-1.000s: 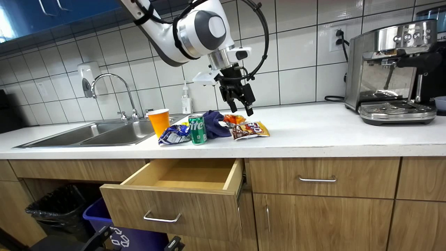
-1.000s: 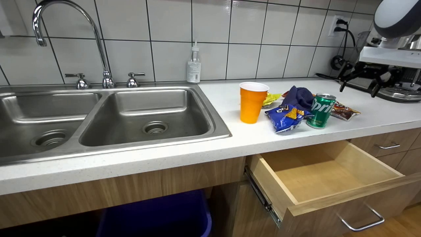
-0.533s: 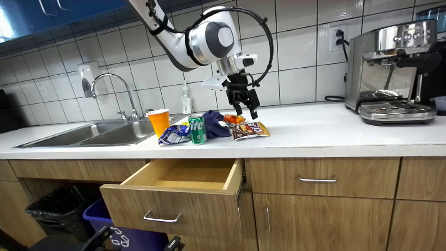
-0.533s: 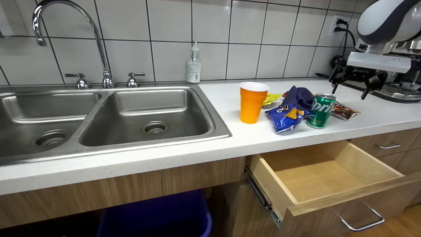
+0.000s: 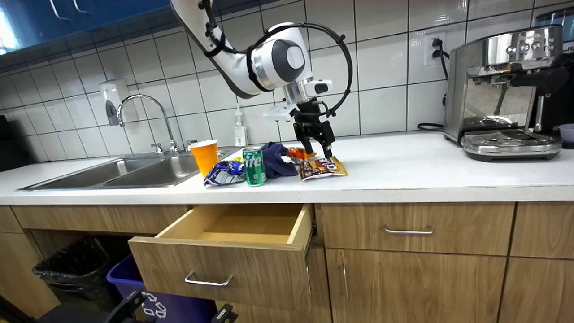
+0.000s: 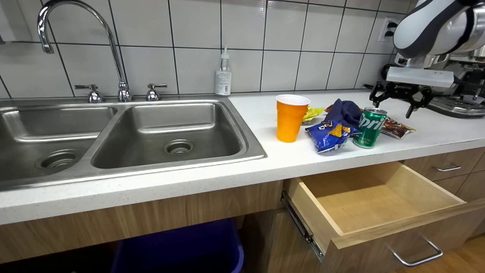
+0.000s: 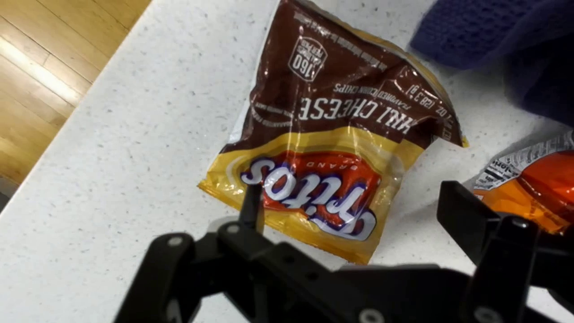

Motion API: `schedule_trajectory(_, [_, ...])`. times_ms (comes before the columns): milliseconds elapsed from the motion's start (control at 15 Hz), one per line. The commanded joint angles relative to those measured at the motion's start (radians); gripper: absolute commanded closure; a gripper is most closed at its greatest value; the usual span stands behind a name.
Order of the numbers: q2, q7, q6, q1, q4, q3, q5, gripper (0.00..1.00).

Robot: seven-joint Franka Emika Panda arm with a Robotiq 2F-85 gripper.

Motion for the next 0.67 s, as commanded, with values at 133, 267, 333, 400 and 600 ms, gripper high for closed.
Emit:
schedule_trajectory(133, [0.054,-0.023,-0.065,0.024,0.077,-0.013,0.021,0.00])
schedule_trajectory(267, [0.059,-0.024,-0.067,0.025,0.083,-0.014,0.023,0.00])
schedule_trajectory(333, [0.060,-0.025,-0.067,0.025,0.084,-0.014,0.022,0.00])
schedule_trajectory(400, [0.062,-0.024,-0.067,0.026,0.086,-0.015,0.020,0.00])
schedule_trajectory(600, [0.067,-0.019,-0.069,0.027,0.090,-0.018,0.018,0.25])
